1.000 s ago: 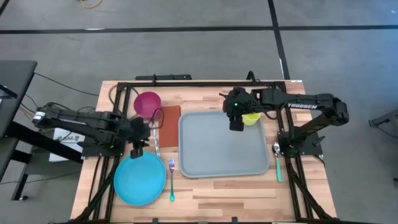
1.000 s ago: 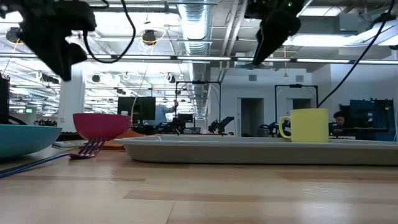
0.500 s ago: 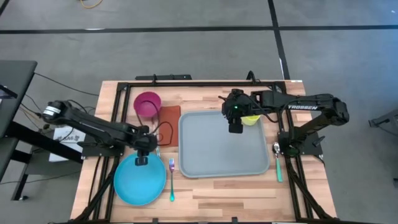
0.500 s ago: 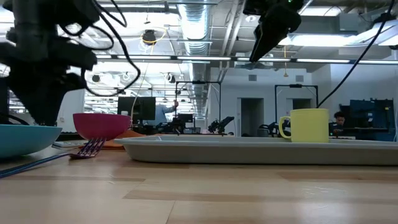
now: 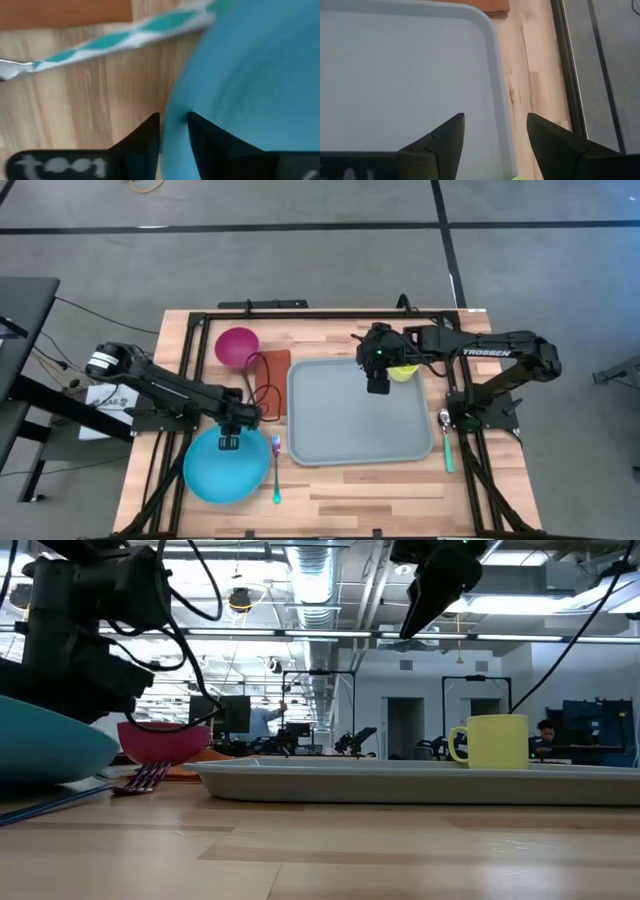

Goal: Set up tray
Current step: Put the blue plate on the gray serving tray to the bottom left of the yellow mug

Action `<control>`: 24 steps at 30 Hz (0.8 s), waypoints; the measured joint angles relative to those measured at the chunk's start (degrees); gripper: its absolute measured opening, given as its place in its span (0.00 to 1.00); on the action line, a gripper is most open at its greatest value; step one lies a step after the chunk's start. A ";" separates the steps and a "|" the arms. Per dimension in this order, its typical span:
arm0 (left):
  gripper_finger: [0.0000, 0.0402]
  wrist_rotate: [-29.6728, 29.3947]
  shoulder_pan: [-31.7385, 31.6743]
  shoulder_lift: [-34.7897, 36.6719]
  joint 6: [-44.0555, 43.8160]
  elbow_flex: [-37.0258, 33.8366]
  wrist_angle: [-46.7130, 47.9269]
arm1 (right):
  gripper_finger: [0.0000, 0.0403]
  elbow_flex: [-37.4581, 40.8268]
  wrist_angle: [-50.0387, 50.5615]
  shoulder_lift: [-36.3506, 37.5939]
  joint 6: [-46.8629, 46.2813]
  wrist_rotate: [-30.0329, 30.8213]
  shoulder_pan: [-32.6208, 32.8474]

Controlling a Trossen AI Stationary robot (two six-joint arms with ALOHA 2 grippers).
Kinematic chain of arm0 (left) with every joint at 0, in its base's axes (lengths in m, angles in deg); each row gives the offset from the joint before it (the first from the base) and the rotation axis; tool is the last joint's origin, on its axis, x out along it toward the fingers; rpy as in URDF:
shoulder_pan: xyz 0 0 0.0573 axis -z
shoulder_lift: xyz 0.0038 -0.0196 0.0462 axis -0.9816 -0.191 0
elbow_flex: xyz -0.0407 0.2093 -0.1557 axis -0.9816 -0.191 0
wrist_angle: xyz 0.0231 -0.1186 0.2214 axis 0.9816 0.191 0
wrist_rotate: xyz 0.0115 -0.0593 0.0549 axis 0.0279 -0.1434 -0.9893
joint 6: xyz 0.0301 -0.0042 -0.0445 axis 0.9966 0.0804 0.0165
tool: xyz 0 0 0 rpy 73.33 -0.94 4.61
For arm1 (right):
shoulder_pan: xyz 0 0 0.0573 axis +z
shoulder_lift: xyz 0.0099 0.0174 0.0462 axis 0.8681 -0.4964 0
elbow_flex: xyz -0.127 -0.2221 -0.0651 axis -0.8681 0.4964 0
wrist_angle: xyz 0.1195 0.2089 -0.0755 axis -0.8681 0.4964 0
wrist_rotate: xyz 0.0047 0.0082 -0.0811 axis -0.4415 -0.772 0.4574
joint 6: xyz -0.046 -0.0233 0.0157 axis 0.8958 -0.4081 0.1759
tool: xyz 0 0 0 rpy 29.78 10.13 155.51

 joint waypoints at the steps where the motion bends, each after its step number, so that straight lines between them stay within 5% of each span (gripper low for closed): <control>1: 0.14 0.72 -0.04 -0.36 0.00 0.20 0.18 | 0.52 0.00 0.02 0.00 -0.23 0.00 0.00; 4: 0.04 3.50 -0.02 -1.03 -0.03 1.33 0.44 | 0.52 0.01 0.03 0.00 -1.99 0.00 0.00; 10: 0.01 3.61 0.86 -1.30 0.25 10.24 9.08 | 0.52 0.02 0.17 0.00 -2.97 0.00 0.00; 24: 0.00 -11.60 -4.20 -1.92 11.59 35.07 11.51 | 0.52 0.02 1.28 0.00 -2.91 -0.02 0.00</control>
